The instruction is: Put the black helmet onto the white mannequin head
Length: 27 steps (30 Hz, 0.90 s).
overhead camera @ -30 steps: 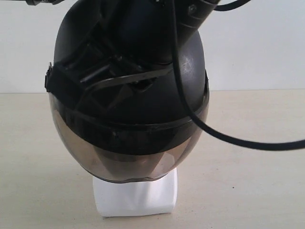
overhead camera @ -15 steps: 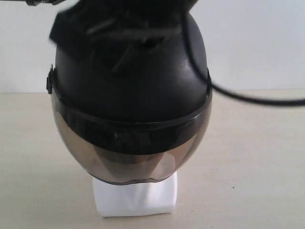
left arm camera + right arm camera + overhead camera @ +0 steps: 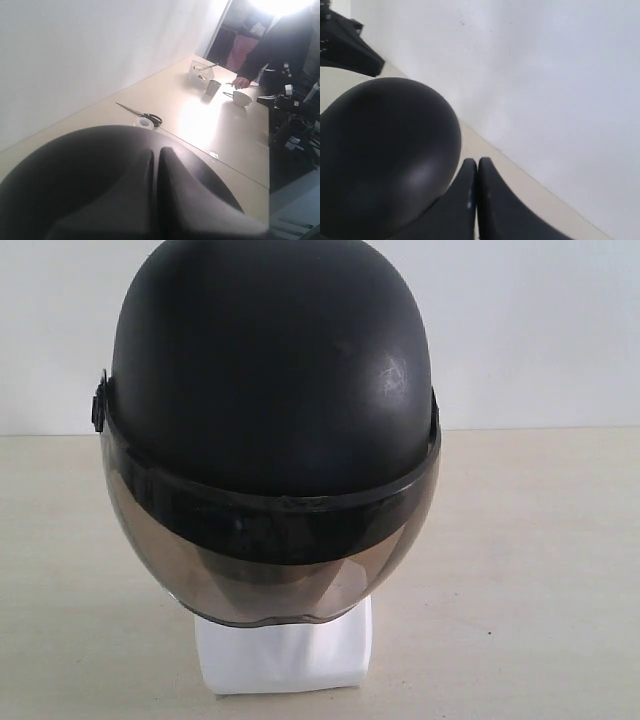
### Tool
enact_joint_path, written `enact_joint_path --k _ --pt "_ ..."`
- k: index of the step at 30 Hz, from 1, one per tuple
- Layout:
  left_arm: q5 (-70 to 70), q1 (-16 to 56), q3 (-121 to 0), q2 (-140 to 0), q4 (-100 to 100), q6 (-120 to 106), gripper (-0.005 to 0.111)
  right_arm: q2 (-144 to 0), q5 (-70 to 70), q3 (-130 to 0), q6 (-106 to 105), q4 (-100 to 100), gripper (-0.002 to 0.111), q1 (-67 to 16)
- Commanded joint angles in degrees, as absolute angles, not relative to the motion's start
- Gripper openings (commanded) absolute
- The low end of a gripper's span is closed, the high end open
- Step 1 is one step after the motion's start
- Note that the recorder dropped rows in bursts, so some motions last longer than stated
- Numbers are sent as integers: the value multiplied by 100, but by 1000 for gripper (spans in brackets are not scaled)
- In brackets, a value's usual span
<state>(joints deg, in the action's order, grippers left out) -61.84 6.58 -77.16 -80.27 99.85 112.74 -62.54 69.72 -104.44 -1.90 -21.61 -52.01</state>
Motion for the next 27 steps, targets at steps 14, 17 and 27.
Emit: enact_joint_path --k 14,17,27 --pt "-5989 -1071 -7025 -5581 9995 11412 4 -3424 5979 -6514 2171 -3209 0 -5198" --pt "-5846 -1591 -6300 -4982 9995 11389 4 -2909 5605 -5691 2548 -3208 0 -5198" --pt "-4108 -2182 -4160 -3021 9995 10943 4 -2331 5766 -4525 3303 -2929 0 -5198"
